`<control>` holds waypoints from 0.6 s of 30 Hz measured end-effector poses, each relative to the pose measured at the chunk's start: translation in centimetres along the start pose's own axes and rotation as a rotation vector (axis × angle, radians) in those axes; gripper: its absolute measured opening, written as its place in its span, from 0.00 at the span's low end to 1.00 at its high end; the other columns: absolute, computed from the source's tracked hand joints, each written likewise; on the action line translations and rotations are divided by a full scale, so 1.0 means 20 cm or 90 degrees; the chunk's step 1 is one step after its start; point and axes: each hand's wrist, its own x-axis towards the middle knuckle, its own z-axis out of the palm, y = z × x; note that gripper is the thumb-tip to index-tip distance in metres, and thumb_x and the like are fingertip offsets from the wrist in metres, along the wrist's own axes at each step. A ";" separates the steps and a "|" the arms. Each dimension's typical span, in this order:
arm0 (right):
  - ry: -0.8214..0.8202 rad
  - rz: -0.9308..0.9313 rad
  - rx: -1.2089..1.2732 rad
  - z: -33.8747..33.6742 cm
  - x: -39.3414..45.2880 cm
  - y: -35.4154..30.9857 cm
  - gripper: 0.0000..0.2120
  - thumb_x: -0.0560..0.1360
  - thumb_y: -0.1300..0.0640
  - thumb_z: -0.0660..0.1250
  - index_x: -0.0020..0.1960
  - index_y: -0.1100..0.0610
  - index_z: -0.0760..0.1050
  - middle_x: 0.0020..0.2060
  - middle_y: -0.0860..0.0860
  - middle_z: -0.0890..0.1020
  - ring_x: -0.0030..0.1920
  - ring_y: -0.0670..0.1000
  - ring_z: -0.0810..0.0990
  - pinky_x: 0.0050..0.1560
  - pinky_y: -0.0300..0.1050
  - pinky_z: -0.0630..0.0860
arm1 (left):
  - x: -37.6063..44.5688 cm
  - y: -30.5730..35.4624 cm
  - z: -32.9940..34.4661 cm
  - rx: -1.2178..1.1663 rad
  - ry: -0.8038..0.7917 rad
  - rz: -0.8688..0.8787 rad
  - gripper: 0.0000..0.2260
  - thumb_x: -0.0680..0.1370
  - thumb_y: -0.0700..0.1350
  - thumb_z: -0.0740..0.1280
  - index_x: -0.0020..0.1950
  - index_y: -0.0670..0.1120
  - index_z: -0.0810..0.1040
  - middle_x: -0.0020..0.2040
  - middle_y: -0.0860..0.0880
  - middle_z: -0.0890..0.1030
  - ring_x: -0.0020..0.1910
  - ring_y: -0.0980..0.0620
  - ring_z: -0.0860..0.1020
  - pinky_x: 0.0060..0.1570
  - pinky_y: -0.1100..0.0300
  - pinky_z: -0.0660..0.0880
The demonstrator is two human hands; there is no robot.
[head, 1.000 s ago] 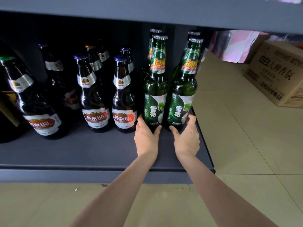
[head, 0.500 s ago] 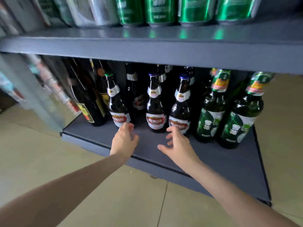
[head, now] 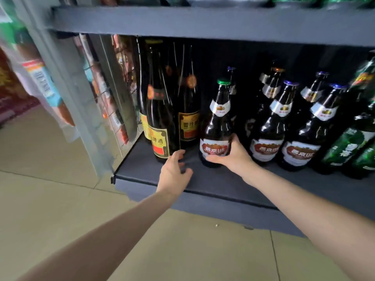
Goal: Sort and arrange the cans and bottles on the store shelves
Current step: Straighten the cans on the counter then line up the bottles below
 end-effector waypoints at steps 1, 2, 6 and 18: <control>0.048 0.002 0.000 0.04 -0.01 -0.01 0.41 0.62 0.56 0.80 0.68 0.53 0.63 0.58 0.47 0.78 0.59 0.47 0.76 0.59 0.41 0.70 | 0.01 -0.02 0.00 -0.016 -0.021 0.012 0.24 0.76 0.37 0.63 0.71 0.48 0.64 0.66 0.49 0.72 0.61 0.55 0.73 0.56 0.65 0.69; 0.092 0.008 -0.007 0.08 -0.01 -0.03 0.40 0.61 0.56 0.80 0.67 0.53 0.64 0.57 0.48 0.79 0.58 0.47 0.76 0.57 0.39 0.71 | 0.02 -0.02 0.01 -0.032 -0.044 0.024 0.25 0.76 0.37 0.63 0.72 0.48 0.63 0.67 0.49 0.72 0.62 0.55 0.73 0.56 0.66 0.68; 0.231 0.039 -0.022 0.11 -0.07 -0.07 0.37 0.59 0.55 0.81 0.63 0.55 0.66 0.55 0.49 0.79 0.55 0.47 0.77 0.56 0.39 0.72 | 0.10 0.02 0.07 -0.112 -0.099 0.055 0.27 0.76 0.34 0.62 0.73 0.46 0.61 0.67 0.48 0.72 0.64 0.54 0.71 0.62 0.65 0.67; 0.169 0.014 -0.024 -0.18 -0.30 0.04 0.38 0.59 0.56 0.81 0.65 0.46 0.67 0.48 0.36 0.78 0.45 0.28 0.75 0.40 0.20 0.70 | 0.36 0.26 0.40 -0.183 -0.036 0.043 0.34 0.77 0.40 0.65 0.76 0.47 0.49 0.75 0.46 0.59 0.73 0.48 0.60 0.67 0.62 0.57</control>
